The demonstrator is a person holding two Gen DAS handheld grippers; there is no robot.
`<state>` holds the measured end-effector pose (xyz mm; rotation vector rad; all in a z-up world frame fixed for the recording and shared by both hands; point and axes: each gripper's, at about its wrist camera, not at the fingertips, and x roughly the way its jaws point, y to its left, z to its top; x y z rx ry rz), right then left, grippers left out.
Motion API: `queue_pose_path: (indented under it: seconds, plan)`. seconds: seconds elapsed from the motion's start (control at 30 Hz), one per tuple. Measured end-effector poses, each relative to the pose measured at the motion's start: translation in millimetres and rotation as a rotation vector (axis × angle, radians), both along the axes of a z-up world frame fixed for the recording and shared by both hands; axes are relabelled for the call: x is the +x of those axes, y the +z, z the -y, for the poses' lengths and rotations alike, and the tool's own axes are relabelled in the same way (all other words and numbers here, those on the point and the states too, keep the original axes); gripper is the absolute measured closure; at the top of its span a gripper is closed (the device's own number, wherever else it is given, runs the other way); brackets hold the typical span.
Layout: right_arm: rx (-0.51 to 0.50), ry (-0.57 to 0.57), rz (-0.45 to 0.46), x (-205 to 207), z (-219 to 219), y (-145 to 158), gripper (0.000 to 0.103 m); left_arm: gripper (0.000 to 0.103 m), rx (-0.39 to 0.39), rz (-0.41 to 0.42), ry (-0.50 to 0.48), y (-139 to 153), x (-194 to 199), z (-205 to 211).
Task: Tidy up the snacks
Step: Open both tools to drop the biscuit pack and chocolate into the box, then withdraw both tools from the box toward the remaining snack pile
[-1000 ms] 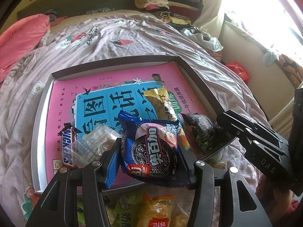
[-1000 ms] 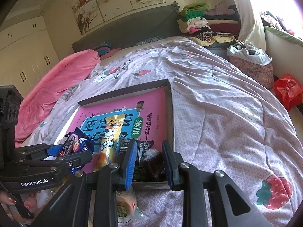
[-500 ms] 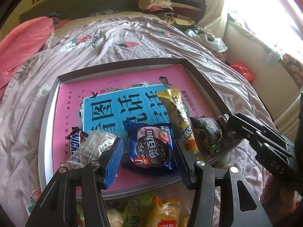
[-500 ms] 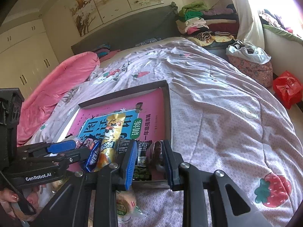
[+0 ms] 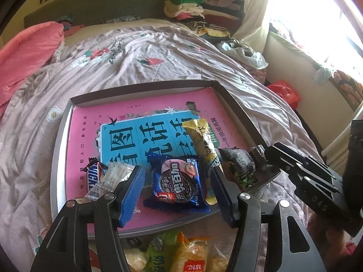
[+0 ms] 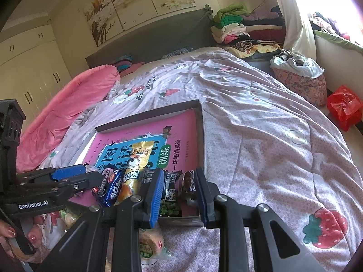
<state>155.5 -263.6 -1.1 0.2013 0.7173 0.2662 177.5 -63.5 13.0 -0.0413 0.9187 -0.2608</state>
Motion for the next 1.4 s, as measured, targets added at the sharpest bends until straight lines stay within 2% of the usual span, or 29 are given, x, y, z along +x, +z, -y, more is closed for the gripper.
queue_pose_path:
  seconds: [0.27, 0.33, 0.6, 1.4]
  plan:
    - [0.001, -0.002, 0.007, -1.8, 0.0, 2.5, 0.068, 0.032, -0.011, 0.031, 0.001, 11.3, -6.6, -3.3]
    - [0.0, -0.004, 0.012, -2.5, 0.2, 3.8, 0.062, 0.031, -0.016, 0.035, 0.0, 13.9, -7.7, -4.8]
    - [0.001, -0.007, 0.032, -5.7, 0.4, 7.9, 0.054, 0.028, -0.037, 0.05, 0.02, 23.0, -13.5, -14.4]
    - [-0.003, 0.001, 0.077, -14.7, -1.1, 16.6, 0.044, 0.027, -0.095, 0.088, 0.108, 42.0, -33.4, -59.2]
